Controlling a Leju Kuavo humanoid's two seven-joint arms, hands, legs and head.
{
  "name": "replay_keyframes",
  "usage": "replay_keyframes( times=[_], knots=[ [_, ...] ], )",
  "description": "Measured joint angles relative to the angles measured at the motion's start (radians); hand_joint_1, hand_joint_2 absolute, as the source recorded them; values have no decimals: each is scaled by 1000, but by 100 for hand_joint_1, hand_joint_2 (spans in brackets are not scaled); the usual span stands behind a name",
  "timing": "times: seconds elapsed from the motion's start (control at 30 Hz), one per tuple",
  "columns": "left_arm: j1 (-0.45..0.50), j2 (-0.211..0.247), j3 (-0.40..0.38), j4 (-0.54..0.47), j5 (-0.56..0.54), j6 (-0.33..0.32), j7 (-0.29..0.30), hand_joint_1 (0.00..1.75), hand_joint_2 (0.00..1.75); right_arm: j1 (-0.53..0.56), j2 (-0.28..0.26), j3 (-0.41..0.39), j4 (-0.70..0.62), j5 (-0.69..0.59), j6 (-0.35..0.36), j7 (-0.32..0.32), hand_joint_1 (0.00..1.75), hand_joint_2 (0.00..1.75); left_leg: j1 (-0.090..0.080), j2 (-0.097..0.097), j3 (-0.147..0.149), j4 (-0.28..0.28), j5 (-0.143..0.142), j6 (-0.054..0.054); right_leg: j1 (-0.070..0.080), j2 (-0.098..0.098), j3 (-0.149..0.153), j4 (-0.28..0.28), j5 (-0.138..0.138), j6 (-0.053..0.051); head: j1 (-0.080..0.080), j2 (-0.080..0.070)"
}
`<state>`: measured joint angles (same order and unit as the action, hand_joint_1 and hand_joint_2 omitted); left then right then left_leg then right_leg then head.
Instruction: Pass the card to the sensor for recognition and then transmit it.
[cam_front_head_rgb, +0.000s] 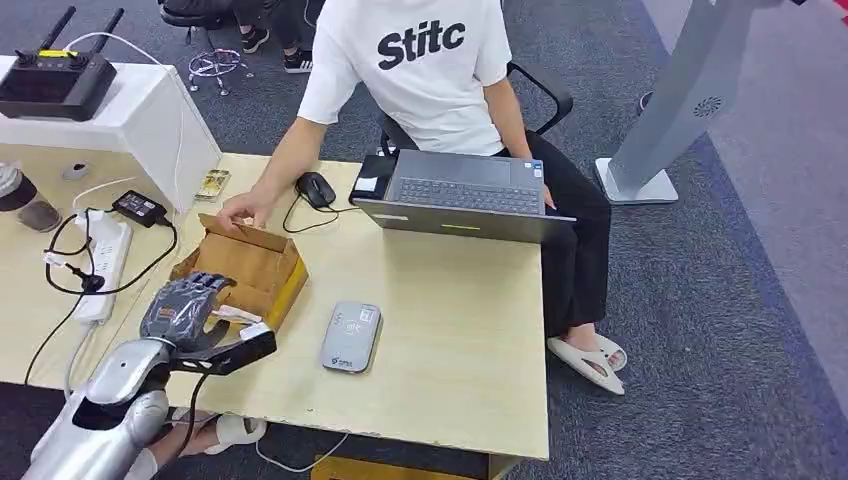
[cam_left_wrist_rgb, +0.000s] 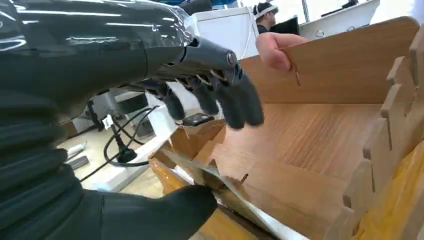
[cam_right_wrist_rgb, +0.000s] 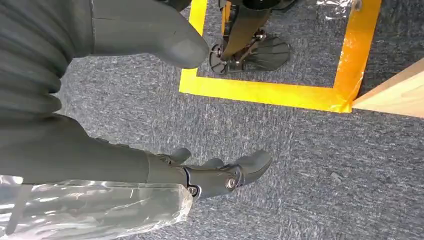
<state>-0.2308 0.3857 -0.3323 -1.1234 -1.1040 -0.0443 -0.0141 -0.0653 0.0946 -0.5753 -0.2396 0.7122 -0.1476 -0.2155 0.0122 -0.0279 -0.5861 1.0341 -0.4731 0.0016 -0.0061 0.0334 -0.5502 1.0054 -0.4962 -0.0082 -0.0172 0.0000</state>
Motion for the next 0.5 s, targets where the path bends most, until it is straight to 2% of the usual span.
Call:
replay_keyframes(
  times=[0.07, 0.13, 0.5],
  knots=[
    [0, 0, 0, 3, 0, 1, -1, 154, 175, 0, 0, 0, 0, 0, 0, 0, 0, 175, 0, 0, 0, 0, 0, 0, 0, 0, 0, 0, 0, 0, 0, 0],
    [1, 0, 0, 6, 0, 5, -9, 161, 175, 0, 0, 0, 0, 2, 0, 0, 0, 175, 0, 0, 0, 0, 0, 0, 0, 0, 0, 0, 0, 0, 0, 0],
    [8, 4, 0, 7, 7, 15, -29, 169, 175, 0, 1, 0, 0, 10, 0, -3, 0, 175, 0, 0, 0, 0, 0, 0, 0, 0, 0, 0, 0, 0, 0, 0]
  ],
)
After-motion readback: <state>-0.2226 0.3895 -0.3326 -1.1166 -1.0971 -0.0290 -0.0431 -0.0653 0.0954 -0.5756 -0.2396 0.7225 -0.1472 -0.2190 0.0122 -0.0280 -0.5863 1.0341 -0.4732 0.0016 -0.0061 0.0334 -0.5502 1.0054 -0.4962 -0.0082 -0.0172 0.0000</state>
